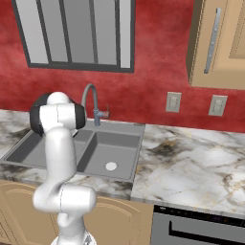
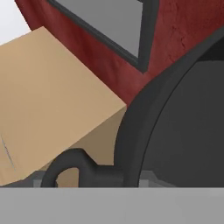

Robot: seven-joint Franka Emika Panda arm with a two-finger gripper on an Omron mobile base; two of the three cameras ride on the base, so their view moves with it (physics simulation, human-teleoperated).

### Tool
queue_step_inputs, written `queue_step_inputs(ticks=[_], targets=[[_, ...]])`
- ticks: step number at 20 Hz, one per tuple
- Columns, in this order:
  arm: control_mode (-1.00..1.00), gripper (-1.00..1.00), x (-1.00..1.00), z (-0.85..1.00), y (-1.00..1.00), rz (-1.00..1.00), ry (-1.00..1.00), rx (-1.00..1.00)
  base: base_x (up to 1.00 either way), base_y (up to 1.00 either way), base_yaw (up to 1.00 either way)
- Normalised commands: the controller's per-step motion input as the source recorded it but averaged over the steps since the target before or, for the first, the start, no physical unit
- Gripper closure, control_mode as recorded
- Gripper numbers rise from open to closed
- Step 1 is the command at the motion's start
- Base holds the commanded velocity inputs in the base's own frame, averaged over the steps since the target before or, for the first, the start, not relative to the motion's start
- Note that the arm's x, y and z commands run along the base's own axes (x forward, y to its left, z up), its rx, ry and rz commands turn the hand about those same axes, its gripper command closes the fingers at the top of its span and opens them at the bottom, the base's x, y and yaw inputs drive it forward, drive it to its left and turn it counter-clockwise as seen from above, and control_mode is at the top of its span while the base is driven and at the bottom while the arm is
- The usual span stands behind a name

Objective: Dump the squash from the pot into the sink. Then turn on the water and wash the squash. Then turn off the water and put the squash back in the pot.

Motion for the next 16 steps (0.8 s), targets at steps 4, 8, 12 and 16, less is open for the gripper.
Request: queue_step_inputs(ticks=[4, 8, 12, 16], targets=[[-1.0, 1.0, -0.01, 0.0, -0.1, 0.07, 0.0, 0.1, 0.0, 0.0, 0.0], [-1.0, 1.0, -0.03, 0.0, -0.14, 0.06, 0.0, 0.08, 0.0, 0.0, 0.0], [-1.0, 1.0, 0.0, 0.0, -0.16, 0.04, 0.0, 0.07, 0.0, 0.0, 0.0], [-1.0, 1.0, 0.0, -0.03, -0.14, 0.03, 0.0, 0.06, 0.0, 0.0, 0.0]])
